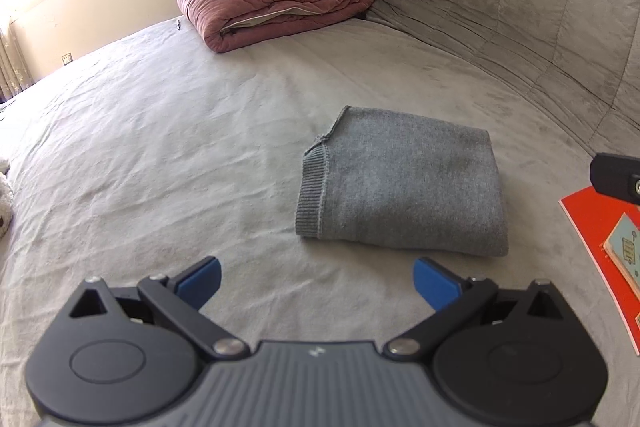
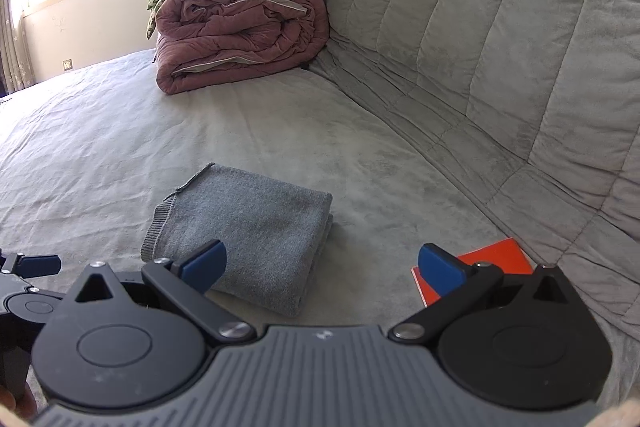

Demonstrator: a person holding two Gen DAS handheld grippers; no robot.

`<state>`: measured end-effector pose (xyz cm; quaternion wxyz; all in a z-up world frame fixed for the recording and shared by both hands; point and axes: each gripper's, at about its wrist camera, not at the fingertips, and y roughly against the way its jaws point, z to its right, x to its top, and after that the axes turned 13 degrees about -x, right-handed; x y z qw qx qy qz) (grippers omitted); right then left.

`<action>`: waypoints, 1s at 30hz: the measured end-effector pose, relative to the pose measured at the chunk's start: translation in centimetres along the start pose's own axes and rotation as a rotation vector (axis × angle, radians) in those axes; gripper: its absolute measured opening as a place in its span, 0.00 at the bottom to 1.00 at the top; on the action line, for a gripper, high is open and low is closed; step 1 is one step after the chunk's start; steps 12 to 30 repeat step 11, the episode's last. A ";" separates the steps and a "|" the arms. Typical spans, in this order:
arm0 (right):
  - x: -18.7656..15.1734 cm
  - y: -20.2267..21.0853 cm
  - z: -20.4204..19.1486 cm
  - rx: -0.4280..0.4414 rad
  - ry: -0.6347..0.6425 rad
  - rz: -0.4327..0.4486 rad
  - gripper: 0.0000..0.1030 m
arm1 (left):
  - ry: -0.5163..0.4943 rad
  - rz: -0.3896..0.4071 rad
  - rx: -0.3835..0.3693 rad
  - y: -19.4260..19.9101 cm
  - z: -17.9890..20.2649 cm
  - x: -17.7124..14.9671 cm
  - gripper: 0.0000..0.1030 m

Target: Fold clothes

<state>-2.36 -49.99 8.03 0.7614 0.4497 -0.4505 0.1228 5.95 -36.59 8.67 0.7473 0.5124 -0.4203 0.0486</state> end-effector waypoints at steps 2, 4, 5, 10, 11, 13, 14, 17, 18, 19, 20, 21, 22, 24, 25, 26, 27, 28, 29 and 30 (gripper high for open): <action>0.1 1.8 0.2 0.003 0.011 0.000 1.00 | 0.001 -0.003 0.000 1.3 0.2 -0.1 0.99; 0.1 3.4 0.3 0.011 0.029 -0.009 1.00 | 0.004 -0.008 -0.011 2.8 0.3 -0.2 0.99; 0.0 4.2 0.3 0.017 0.032 -0.014 1.00 | 0.006 -0.010 -0.017 3.5 0.4 -0.3 0.99; -0.3 8.1 0.7 0.037 0.022 -0.018 1.00 | 0.015 -0.021 -0.045 7.1 0.8 -0.8 0.99; -0.3 9.0 0.7 0.039 0.025 -0.014 1.00 | 0.017 -0.024 -0.050 7.8 0.9 -0.8 0.99; -0.3 9.0 0.7 0.039 0.025 -0.014 1.00 | 0.017 -0.024 -0.050 7.8 0.9 -0.8 0.99; -0.3 9.0 0.7 0.039 0.025 -0.014 1.00 | 0.017 -0.024 -0.050 7.8 0.9 -0.8 0.99; -0.3 9.0 0.7 0.039 0.025 -0.014 1.00 | 0.017 -0.024 -0.050 7.8 0.9 -0.8 0.99; -0.3 9.0 0.7 0.039 0.025 -0.014 1.00 | 0.017 -0.024 -0.050 7.8 0.9 -0.8 0.99; -0.3 9.0 0.7 0.039 0.025 -0.014 1.00 | 0.017 -0.024 -0.050 7.8 0.9 -0.8 0.99; -0.3 9.0 0.7 0.039 0.025 -0.014 1.00 | 0.017 -0.024 -0.050 7.8 0.9 -0.8 0.99; -0.3 9.0 0.7 0.039 0.025 -0.014 1.00 | 0.017 -0.024 -0.050 7.8 0.9 -0.8 0.99; -0.3 9.0 0.7 0.039 0.025 -0.014 1.00 | 0.017 -0.024 -0.050 7.8 0.9 -0.8 0.99; -0.3 9.0 0.7 0.039 0.025 -0.014 1.00 | 0.017 -0.024 -0.050 7.8 0.9 -0.8 0.99; -0.3 9.0 0.7 0.039 0.025 -0.014 1.00 | 0.017 -0.024 -0.050 7.8 0.9 -0.8 0.99; -0.3 9.0 0.7 0.039 0.025 -0.014 1.00 | 0.017 -0.024 -0.050 7.8 0.9 -0.8 0.99; -0.3 9.0 0.7 0.039 0.025 -0.014 1.00 | 0.017 -0.024 -0.050 7.8 0.9 -0.8 0.99; -0.3 9.0 0.7 0.039 0.025 -0.014 1.00 | 0.017 -0.024 -0.050 7.8 0.9 -0.8 0.99; -0.3 9.0 0.7 0.039 0.025 -0.014 1.00 | 0.017 -0.024 -0.050 7.8 0.9 -0.8 0.99; -0.3 9.0 0.7 0.039 0.025 -0.014 1.00 | 0.017 -0.024 -0.050 7.8 0.9 -0.8 0.99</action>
